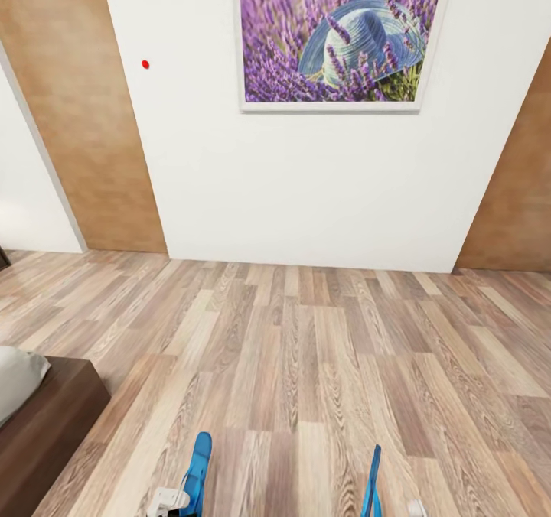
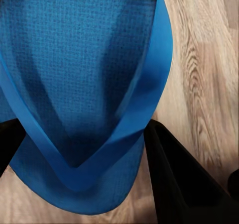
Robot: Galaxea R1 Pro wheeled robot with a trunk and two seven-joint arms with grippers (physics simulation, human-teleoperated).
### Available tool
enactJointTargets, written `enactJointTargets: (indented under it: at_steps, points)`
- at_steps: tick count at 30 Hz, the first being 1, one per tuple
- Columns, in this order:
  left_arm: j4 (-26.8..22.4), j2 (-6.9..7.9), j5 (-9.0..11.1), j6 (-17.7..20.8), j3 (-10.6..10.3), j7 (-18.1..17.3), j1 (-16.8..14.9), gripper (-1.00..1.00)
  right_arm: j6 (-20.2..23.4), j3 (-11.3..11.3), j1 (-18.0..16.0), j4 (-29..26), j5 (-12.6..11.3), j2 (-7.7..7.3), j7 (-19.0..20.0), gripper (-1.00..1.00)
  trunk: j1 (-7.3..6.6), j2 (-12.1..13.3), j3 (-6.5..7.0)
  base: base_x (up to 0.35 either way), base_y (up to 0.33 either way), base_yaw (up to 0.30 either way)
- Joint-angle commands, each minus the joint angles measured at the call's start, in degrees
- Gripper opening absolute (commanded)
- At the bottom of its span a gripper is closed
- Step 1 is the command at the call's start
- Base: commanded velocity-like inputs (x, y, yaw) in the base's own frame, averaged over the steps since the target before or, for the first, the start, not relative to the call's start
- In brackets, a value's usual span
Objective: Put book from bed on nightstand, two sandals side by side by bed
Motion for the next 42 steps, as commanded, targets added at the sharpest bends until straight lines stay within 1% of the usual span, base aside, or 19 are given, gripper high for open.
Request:
enactJointTargets:
  at_steps: [1,10,16,42]
  points:
    - [-0.02,-0.03,-0.65,-0.17,0.49,-0.37,-0.03,-1.00,0.61,-0.45,-0.01,-0.02,0.08,-0.01,0.22,-1.00,0.02,-0.02,-0.06,0.333,0.000,0.000]
    - [-0.02,-0.03,-0.66,-0.17,0.49,-0.37,-0.03,-1.00,0.61,-0.42,0.00,-0.01,0.08,0.02,0.22,-1.00,0.02,-0.02,-0.06,0.309,0.000,0.000]
    - [-0.02,-0.03,-0.70,-0.18,0.49,-0.59,-0.03,-1.00,0.61,-0.45,-0.01,-0.03,0.08,-0.01,0.22,-1.00,0.02,-0.02,-0.06,0.033,0.000,0.000]
    - [-0.02,-0.10,-0.74,-0.17,0.49,-0.55,-0.03,-1.00,0.64,-0.46,-0.02,-0.03,0.08,-0.01,0.22,-1.00,-5.69,10.41,4.61,0.000,0.000,0.000]
